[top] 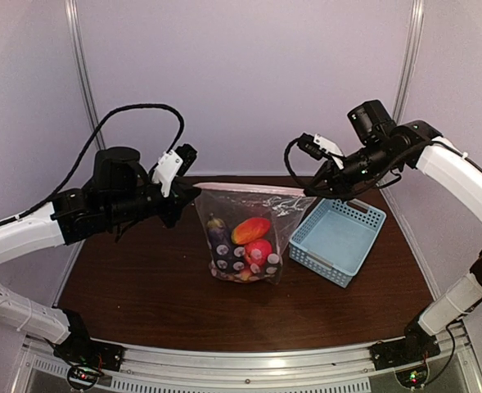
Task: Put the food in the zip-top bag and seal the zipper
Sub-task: Zip the zipper on the zipper food storage bag.
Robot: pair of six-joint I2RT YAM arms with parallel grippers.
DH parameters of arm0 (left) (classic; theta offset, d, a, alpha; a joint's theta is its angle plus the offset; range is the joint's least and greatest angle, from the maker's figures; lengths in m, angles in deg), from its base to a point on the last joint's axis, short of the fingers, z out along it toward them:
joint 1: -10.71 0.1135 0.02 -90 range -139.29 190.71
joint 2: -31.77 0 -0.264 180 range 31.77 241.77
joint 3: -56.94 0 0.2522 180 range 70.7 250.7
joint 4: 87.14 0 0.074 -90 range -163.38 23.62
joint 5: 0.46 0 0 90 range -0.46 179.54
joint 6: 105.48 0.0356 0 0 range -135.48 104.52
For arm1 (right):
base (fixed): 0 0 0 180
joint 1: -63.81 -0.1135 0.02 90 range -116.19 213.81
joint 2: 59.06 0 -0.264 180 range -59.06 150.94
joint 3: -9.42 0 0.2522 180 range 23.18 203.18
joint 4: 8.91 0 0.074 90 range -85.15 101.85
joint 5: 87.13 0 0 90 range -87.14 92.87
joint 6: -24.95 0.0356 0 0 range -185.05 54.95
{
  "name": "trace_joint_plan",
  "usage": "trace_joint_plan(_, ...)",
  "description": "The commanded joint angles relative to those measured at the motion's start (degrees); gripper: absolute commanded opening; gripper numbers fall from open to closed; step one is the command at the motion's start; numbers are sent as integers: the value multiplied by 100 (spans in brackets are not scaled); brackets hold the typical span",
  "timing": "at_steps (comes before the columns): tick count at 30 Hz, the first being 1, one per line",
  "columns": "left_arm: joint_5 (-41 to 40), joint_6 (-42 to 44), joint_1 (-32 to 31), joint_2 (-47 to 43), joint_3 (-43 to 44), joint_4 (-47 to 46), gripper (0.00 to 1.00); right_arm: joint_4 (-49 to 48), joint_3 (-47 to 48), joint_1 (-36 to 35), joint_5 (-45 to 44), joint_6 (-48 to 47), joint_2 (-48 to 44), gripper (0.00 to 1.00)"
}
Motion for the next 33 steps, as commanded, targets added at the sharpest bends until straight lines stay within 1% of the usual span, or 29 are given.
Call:
trace_joint_plan(1,-386,-243,254,-97,-73,-241,0,487,-71,320,-295,-17,-135,0)
trace_joint_plan(3,-250,-332,255,-4,-33,-378,0,401,-14,354,-286,-9,-86,0)
trace_joint_plan(6,219,-488,254,368,264,-776,0,132,158,443,-276,122,17,0)
trace_joint_plan(8,621,-556,254,761,791,-899,0,19,433,554,-261,254,149,0)
trace_joint_plan(11,986,-634,232,1356,1764,-974,0,-78,988,809,-259,430,360,0)
trace_joint_plan(16,1635,-652,72,2286,3199,-1375,0,-352,1690,1400,-45,755,447,0)
trace_joint_plan(20,2147,-773,-191,3171,4261,-1352,0,-743,1642,1795,16,939,220,0)
trace_joint_plan(23,2336,-859,-431,3707,4747,-1464,0,-953,1375,2047,-149,948,-50,0)
trace_joint_plan(26,2393,-912,-545,4050,4957,-1568,0,-1207,970,2272,-160,1014,-296,0)
trace_joint_plan(28,2328,-878,-557,4037,4956,-1580,0,-1307,694,2296,-130,955,-403,0)
trace_joint_plan(30,1988,-667,-555,3895,4882,-1544,0,-1394,614,2297,35,1000,-434,0)
trace_joint_plan(33,1365,-360,-495,3658,4750,-1558,0,-1545,749,2297,402,1170,-332,1)
